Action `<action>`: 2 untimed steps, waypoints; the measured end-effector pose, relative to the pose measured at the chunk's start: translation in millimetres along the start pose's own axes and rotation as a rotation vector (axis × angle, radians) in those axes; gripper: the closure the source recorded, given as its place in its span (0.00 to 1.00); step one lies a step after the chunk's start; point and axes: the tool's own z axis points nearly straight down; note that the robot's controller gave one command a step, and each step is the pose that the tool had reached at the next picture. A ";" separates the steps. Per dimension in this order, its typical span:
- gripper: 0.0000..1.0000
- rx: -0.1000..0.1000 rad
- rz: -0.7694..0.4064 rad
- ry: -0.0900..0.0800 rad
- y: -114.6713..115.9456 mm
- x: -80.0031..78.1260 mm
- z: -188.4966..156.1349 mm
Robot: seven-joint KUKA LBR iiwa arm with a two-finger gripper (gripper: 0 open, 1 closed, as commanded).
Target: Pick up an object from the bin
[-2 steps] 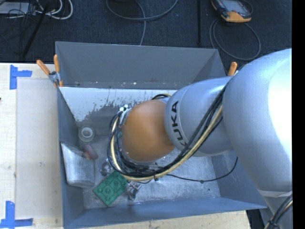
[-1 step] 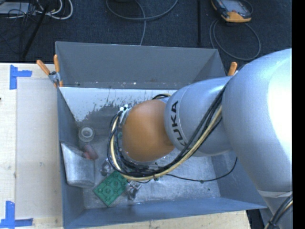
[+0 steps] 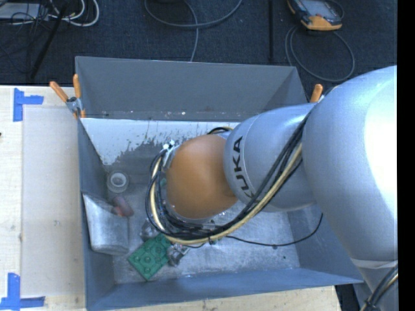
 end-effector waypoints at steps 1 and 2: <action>1.00 -0.001 0.006 0.000 -0.2 0.0 -2.0; 1.00 0.002 0.011 -0.003 -0.1 -1.4 -54.1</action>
Offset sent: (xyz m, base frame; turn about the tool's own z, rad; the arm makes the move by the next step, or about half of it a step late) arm 0.0000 0.0000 0.0025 0.0000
